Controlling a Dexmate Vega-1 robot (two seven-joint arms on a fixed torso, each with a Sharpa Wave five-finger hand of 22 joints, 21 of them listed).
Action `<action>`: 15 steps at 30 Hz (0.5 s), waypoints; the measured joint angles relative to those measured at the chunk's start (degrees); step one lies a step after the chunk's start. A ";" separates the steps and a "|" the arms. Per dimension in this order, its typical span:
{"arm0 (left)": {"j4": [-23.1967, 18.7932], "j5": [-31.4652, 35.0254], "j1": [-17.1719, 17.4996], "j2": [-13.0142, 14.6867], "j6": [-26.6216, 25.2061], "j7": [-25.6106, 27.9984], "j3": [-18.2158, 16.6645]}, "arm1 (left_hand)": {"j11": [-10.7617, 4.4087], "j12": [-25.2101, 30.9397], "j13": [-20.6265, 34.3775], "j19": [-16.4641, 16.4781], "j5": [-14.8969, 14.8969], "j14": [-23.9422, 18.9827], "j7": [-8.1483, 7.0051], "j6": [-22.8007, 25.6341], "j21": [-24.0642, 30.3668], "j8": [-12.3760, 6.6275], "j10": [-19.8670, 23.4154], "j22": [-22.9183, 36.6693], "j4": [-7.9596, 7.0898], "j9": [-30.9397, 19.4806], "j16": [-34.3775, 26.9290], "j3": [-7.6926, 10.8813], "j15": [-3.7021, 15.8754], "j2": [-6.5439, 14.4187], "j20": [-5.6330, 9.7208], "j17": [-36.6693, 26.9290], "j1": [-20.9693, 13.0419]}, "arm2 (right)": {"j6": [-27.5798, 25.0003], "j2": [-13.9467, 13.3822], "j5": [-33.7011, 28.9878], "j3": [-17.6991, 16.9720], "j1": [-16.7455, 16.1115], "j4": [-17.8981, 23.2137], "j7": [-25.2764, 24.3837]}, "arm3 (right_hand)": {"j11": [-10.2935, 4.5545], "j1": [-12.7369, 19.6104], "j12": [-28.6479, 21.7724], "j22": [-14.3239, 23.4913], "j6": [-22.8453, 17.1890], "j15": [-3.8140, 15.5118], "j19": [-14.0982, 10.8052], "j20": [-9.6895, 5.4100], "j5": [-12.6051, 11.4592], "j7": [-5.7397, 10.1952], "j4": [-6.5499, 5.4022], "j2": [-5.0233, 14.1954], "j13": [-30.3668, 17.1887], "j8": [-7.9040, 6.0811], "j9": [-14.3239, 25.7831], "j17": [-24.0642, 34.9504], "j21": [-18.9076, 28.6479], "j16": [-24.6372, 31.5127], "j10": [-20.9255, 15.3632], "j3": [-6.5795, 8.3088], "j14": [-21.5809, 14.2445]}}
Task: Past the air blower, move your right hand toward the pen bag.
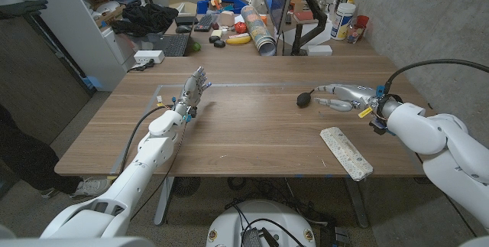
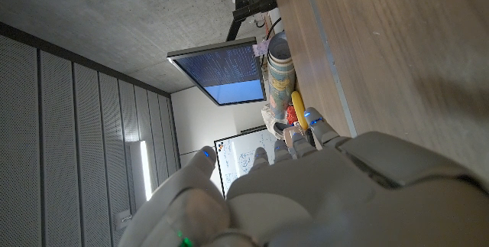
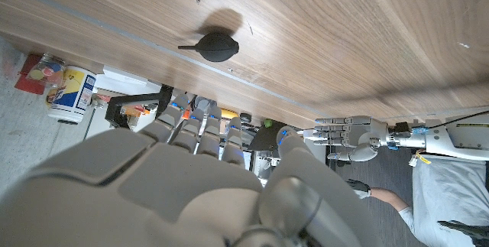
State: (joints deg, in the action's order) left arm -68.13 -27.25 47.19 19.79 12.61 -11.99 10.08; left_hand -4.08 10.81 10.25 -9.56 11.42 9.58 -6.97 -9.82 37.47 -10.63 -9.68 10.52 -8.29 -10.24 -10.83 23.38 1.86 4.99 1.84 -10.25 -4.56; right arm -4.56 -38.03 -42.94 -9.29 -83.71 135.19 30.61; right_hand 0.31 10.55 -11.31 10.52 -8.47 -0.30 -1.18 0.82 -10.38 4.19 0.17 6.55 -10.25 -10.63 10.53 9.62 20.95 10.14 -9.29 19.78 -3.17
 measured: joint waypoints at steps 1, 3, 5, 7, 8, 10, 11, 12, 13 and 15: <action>-0.01 0.00 0.00 0.00 0.00 0.00 0.00 | 0.00 0.00 0.00 0.00 0.00 0.00 0.00 0.00 0.00 0.00 0.00 0.00 -0.10 0.00 0.00 -0.10 0.00 0.00 0.00 0.00 0.00 | -0.11 -0.02 -0.04 0.03 0.00 -0.01 0.01 | 0.00 0.01 0.00 0.00 0.00 0.00 0.00 0.00 0.00 0.00 0.00 -0.01 0.00 0.00 0.00 0.00 0.00 0.00 0.00 0.00 0.00; -0.03 0.00 0.01 0.01 -0.03 0.00 0.00 | 0.00 0.00 0.00 0.00 0.00 0.00 0.00 0.00 0.00 0.00 0.00 0.00 -0.17 0.00 0.00 -0.17 0.00 0.00 0.00 0.00 0.00 | -0.22 -0.10 -0.09 0.15 -0.02 -0.04 0.02 | 0.00 0.13 0.00 0.00 0.20 0.00 0.00 0.00 0.00 -0.21 0.10 -0.13 0.00 0.00 0.00 0.00 -0.39 0.00 0.00 0.10 0.00; -0.04 0.00 0.02 0.02 -0.05 0.00 0.00 | 0.00 0.00 0.00 0.00 0.00 0.00 0.00 0.00 0.00 0.00 0.00 0.00 -0.17 0.00 0.00 -0.17 0.00 0.00 0.00 0.00 0.00 | -0.42 -0.20 -0.13 0.28 -0.06 -0.07 0.02 | 0.00 0.14 0.00 0.00 0.20 0.00 0.00 0.00 0.00 -0.21 0.41 -0.12 0.00 0.00 0.00 0.00 -0.45 0.00 0.00 0.07 0.00; -0.04 0.00 0.02 0.02 -0.06 0.01 0.00 | 0.00 0.00 0.00 0.00 0.00 0.00 0.00 0.00 0.00 0.00 0.00 0.00 -0.17 0.00 0.00 -0.17 0.00 0.00 0.00 0.00 0.00 | -0.59 -0.30 -0.17 0.43 -0.10 -0.10 0.02 | 0.00 0.36 0.00 0.00 0.20 0.00 0.00 0.00 0.00 -0.20 0.48 0.10 0.00 0.00 0.00 0.00 -0.45 0.00 0.00 0.00 0.00; -0.04 0.00 0.02 0.03 -0.07 0.00 0.00 | 0.00 0.00 0.00 0.00 0.00 0.00 0.00 0.00 0.00 0.00 0.00 0.00 -0.17 0.00 0.00 -0.17 0.00 0.00 0.00 0.00 0.00 | -0.64 -0.33 -0.17 0.46 -0.11 -0.10 0.02 | 0.00 0.35 0.00 0.00 0.20 0.00 0.00 0.00 0.00 -0.20 0.48 0.10 0.00 0.00 0.00 0.00 -0.45 0.00 0.00 0.00 0.00; -0.04 0.00 0.02 0.03 -0.07 0.00 0.00 | 0.00 0.00 0.00 0.00 0.00 0.00 0.00 0.00 0.00 0.00 0.00 0.00 -0.17 0.00 0.00 -0.17 0.00 0.00 0.00 0.00 0.00 | -0.78 -0.39 -0.20 0.53 -0.13 -0.12 0.02 | 0.00 0.35 0.00 0.00 0.20 0.00 0.00 0.00 0.00 -0.20 0.48 0.10 0.00 0.00 0.00 0.00 -0.45 0.00 0.00 0.00 0.00; -0.04 0.00 0.01 0.03 -0.07 0.00 0.00 | 0.00 0.00 0.00 0.00 0.00 0.00 0.00 0.00 0.00 0.00 0.00 0.00 -0.17 0.00 0.00 -0.17 0.00 0.00 0.00 0.00 0.00 | -0.82 -0.42 -0.20 0.56 -0.14 -0.13 0.02 | 0.00 0.35 0.00 0.00 0.20 0.00 0.00 0.00 0.00 -0.21 0.48 0.10 0.00 0.00 0.00 0.00 -0.45 0.00 0.00 0.00 0.00; -0.04 0.00 0.02 0.03 -0.08 0.00 0.00 | 0.00 0.00 0.00 0.00 0.00 0.00 0.00 0.00 0.00 0.00 0.00 0.00 -0.17 0.00 0.00 -0.17 0.00 0.00 0.00 0.00 0.00 | -0.82 -0.49 -0.20 0.64 -0.15 -0.14 0.02 | 0.00 0.35 0.00 0.00 0.20 0.00 0.00 0.00 0.00 -0.21 0.48 0.10 0.00 0.00 0.00 0.00 -0.44 0.00 0.00 0.00 0.00; -0.04 0.00 0.02 0.03 -0.08 0.01 0.00 | 0.00 0.00 0.00 0.00 0.00 0.00 0.00 0.00 0.00 0.00 0.00 0.00 -0.17 0.00 0.00 -0.17 0.00 0.00 0.00 0.00 0.00 | -0.94 -0.54 -0.22 0.69 -0.16 -0.16 0.02 | 0.00 0.35 0.00 0.00 0.20 0.00 0.00 0.00 0.00 -0.20 0.48 0.10 0.00 0.00 0.00 0.00 -0.45 0.00 0.00 0.00 0.00; -0.04 0.00 0.02 0.03 -0.08 0.01 0.00 | 0.00 0.00 0.00 0.00 0.00 0.00 0.00 0.00 0.00 0.00 0.00 0.00 -0.17 0.00 0.00 -0.17 0.00 0.00 0.00 0.00 0.00 | -1.02 -0.60 -0.23 0.75 -0.16 -0.18 0.02 | 0.00 0.35 0.00 0.00 0.20 0.00 0.00 0.00 0.00 -0.21 0.48 0.10 0.00 0.00 0.00 0.00 -0.45 0.00 0.00 0.00 0.00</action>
State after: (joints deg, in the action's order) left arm -68.17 -27.25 47.20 19.82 12.53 -11.98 10.07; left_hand -4.08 10.81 10.25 -9.56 11.42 9.59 -6.97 -9.82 37.47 -10.63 -9.68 10.52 -8.46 -10.24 -10.83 23.21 1.86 4.99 1.84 -10.25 -4.56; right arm -5.59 -38.63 -43.17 -8.53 -83.88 135.01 30.64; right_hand 0.31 10.90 -11.31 10.52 -8.27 -0.30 -1.18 0.82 -10.38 3.98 0.64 6.65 -10.24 -10.63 10.52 9.62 20.50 10.14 -9.30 19.78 -3.17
